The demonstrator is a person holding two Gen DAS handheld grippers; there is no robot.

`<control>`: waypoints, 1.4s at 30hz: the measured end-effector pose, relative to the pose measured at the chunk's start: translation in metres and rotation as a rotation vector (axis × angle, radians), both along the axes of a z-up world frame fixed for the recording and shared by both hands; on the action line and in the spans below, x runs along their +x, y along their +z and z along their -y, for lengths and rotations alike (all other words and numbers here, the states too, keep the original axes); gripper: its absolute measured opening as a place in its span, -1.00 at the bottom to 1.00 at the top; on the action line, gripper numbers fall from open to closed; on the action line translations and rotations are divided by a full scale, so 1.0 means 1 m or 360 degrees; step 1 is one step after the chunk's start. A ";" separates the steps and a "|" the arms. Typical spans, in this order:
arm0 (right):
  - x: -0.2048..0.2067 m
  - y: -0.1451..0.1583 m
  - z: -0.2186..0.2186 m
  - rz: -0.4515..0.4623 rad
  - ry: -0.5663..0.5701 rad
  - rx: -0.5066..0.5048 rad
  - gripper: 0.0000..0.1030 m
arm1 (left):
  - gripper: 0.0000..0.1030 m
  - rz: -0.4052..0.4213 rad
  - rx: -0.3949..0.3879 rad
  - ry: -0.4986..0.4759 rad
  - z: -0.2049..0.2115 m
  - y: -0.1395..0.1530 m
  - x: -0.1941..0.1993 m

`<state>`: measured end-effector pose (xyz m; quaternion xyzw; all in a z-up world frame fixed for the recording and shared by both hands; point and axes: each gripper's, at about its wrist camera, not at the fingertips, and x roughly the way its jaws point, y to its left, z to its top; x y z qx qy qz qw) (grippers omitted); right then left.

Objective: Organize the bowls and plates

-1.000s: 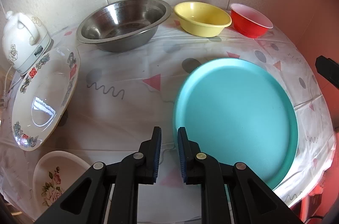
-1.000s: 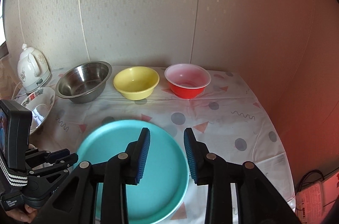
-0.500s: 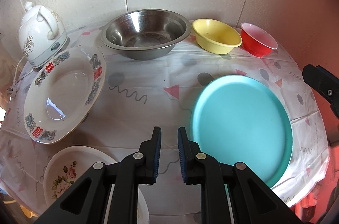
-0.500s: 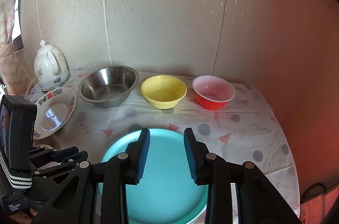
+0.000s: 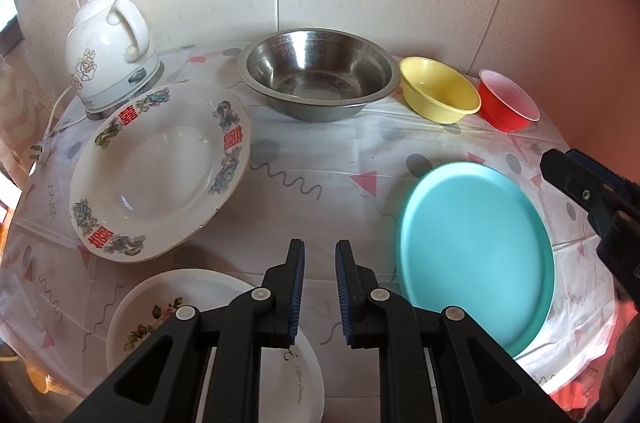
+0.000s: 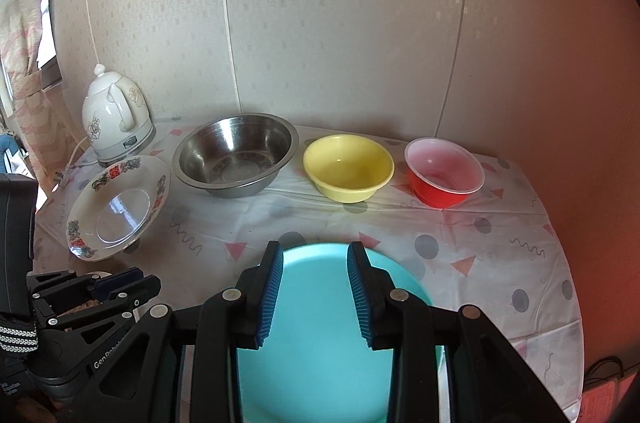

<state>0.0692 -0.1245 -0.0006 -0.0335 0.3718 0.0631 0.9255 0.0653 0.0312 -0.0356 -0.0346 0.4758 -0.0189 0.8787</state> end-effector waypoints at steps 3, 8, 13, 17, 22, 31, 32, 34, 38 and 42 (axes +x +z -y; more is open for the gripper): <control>0.008 -0.009 -0.007 -0.0071 0.0035 0.0031 -0.35 | -0.69 0.0004 -0.0015 0.0047 -0.014 0.002 -0.001; 0.021 -0.023 -0.024 -0.0173 0.0108 0.0057 -0.35 | -0.69 0.0024 -0.0057 0.0160 -0.045 0.007 -0.004; 0.030 -0.033 -0.045 -0.0252 0.0202 0.0087 -0.35 | -0.69 0.0036 -0.0081 0.0300 -0.082 0.009 -0.008; 0.036 -0.038 -0.060 -0.0320 0.0275 0.0142 -0.35 | -0.69 0.0041 -0.0091 0.0402 -0.109 0.008 -0.014; 0.045 -0.044 -0.075 -0.0419 0.0355 0.0267 -0.34 | -0.69 0.0039 -0.0109 0.0523 -0.142 0.003 -0.024; 0.054 -0.058 -0.101 -0.0558 0.0440 0.0360 -0.33 | -0.69 0.0029 -0.0145 0.0685 -0.186 -0.007 -0.043; 0.054 -0.059 -0.105 -0.0578 0.0467 0.0371 -0.33 | -0.69 0.0027 -0.0147 0.0693 -0.189 -0.009 -0.045; 0.051 -0.062 -0.112 -0.0616 0.0533 0.0387 -0.33 | -0.69 0.0023 -0.0154 0.0702 -0.194 -0.013 -0.050; 0.043 -0.069 -0.126 -0.0676 0.0635 0.0377 -0.33 | -0.69 0.0003 -0.0194 0.0704 -0.203 -0.021 -0.060; 0.031 -0.078 -0.133 -0.0738 0.0729 0.0367 -0.33 | -0.69 0.0030 -0.0289 0.0624 -0.202 -0.025 -0.074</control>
